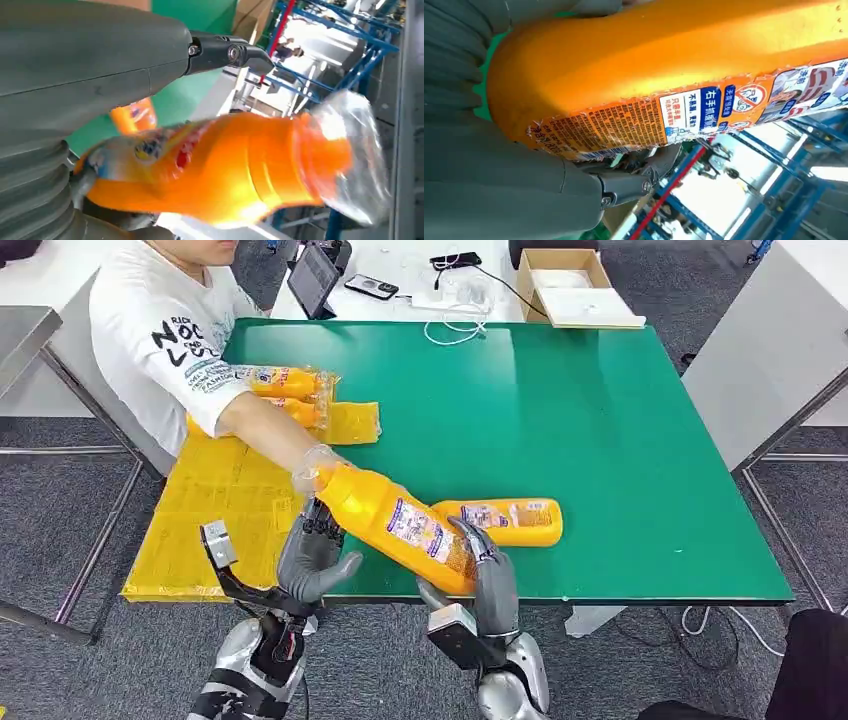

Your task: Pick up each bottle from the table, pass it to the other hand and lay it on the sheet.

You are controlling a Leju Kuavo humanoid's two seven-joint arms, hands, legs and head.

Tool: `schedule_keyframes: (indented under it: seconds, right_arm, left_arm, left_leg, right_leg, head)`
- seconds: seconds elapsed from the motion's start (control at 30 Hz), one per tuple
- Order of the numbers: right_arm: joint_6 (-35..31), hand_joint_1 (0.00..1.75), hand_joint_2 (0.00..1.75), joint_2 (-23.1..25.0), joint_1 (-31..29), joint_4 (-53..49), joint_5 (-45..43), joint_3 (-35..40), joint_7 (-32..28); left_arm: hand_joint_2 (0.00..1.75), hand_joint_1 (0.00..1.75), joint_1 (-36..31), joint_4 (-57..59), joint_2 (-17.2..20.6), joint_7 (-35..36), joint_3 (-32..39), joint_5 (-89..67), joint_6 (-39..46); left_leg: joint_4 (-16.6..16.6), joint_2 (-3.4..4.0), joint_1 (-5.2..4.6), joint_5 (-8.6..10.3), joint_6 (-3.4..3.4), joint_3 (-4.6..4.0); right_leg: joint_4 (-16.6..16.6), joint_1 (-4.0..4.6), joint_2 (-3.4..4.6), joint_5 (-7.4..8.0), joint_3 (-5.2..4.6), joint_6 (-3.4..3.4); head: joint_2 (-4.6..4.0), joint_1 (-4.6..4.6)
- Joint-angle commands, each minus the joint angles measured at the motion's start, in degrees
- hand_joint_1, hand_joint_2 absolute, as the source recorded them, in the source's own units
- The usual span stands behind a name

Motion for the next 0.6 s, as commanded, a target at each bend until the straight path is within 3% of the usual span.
schedule_keyframes:
  seconds: [0.03, 0.37, 0.6]
  right_arm:
    - [0.5, 1.75, 1.75, -0.1, -1.5, 3.9, -0.2, -0.2, 0.5]
    - [2.8, 1.75, 1.75, 0.1, -2.5, 6.4, 0.7, 1.1, 1.6]
    - [2.4, 1.75, 1.75, 0.3, -5.4, 14.3, 9.6, 10.0, 2.2]
  left_arm:
    - [1.75, 0.0, -0.1, -0.6, 1.8, 0.3, -1.2, 0.2, -0.2]
    - [1.75, 0.0, 0.6, -1.4, 2.4, -1.4, -3.8, -3.9, -1.4]
    - [1.75, 0.0, -2.0, 4.5, 2.6, 0.1, -8.0, -5.1, -1.2]
  left_leg:
    - [0.0, 0.11, 0.0, -0.12, 0.04, 0.34]
    - [-0.1, 0.11, -0.01, -0.08, 0.04, 0.27]
    - [-0.1, 0.18, 0.01, -0.13, 0.04, 0.44]
  right_leg:
    - [-0.1, 0.04, 0.03, -0.09, 0.31, -0.14]
    - [-0.1, 0.02, 0.03, -0.06, 0.24, -0.11]
    - [-0.1, 0.06, 0.08, -0.08, 0.4, -0.18]
  head:
    - [0.0, 0.0]
    - [0.0, 0.0]
    - [0.0, 0.0]
